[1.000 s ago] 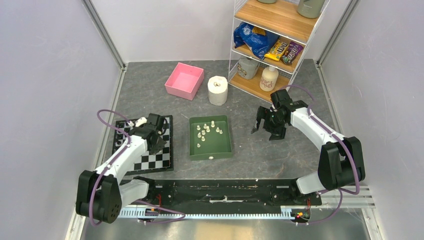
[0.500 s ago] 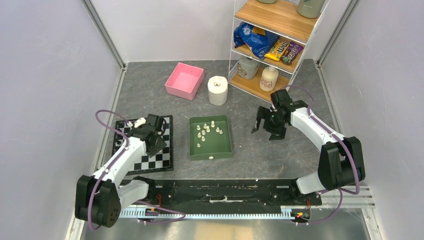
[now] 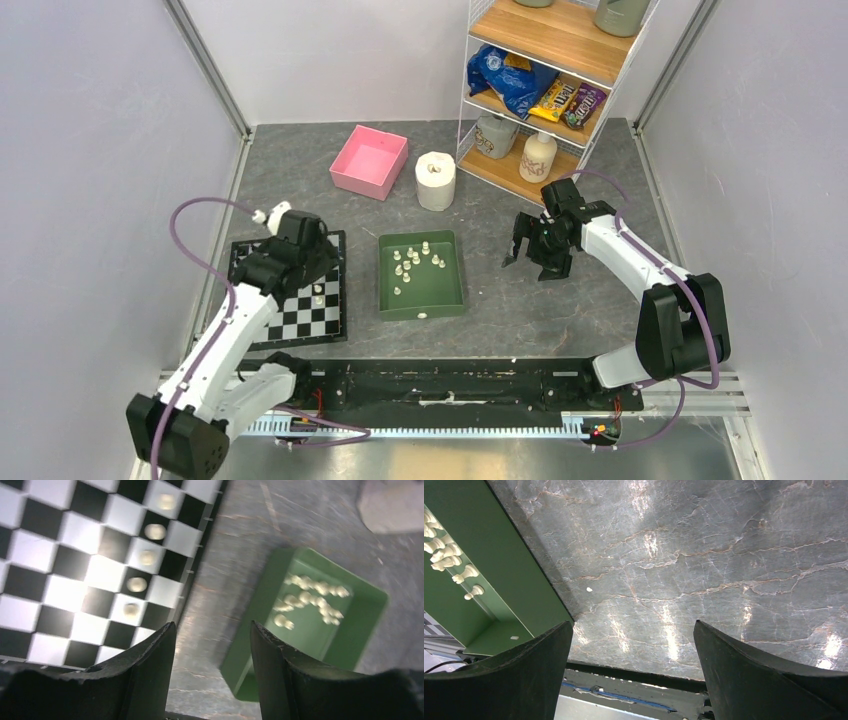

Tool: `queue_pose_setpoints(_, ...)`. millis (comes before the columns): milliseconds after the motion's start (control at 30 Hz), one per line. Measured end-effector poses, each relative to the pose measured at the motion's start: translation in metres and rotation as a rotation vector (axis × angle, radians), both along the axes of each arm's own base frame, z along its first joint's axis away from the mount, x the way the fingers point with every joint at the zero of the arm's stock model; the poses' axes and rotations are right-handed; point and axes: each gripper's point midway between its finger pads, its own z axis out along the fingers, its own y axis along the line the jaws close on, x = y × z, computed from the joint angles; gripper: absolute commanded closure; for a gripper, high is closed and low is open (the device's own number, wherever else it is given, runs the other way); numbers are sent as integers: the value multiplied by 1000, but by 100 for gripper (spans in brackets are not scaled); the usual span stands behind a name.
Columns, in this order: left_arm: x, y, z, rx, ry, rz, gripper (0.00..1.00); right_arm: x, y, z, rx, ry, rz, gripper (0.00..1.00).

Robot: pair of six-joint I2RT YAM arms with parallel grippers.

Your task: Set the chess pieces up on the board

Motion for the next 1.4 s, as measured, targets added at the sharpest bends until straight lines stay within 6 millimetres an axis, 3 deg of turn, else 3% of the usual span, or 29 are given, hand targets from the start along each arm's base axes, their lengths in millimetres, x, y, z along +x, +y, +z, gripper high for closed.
queue_pose_setpoints(167,23,-70,26,19,-43,-232,37,0,0,0,0,0,-1,1)
queue_pose_setpoints(300,43,-155,36,38,-73,-439,41,0,0,0,1,1,-4,1)
queue_pose_setpoints(433,45,-221,15,51,-47,-581,49,0,0,0,0,2,-4,1)
queue_pose_setpoints(533,40,-246,-11,60,9,-634,56,0,-1,0,-3,1,-5,1)
queue_pose_setpoints(733,37,-256,-49,48,106,-596,60,0,-1,0,-4,1,-5,1)
queue_pose_setpoints(1100,41,-266,-77,-20,180,-427,60,0,-1,0,-7,0,-5,1)
queue_pose_setpoints(1400,48,-258,-82,-14,173,-297,60,-2,-2,-2,-9,3,-2,1)
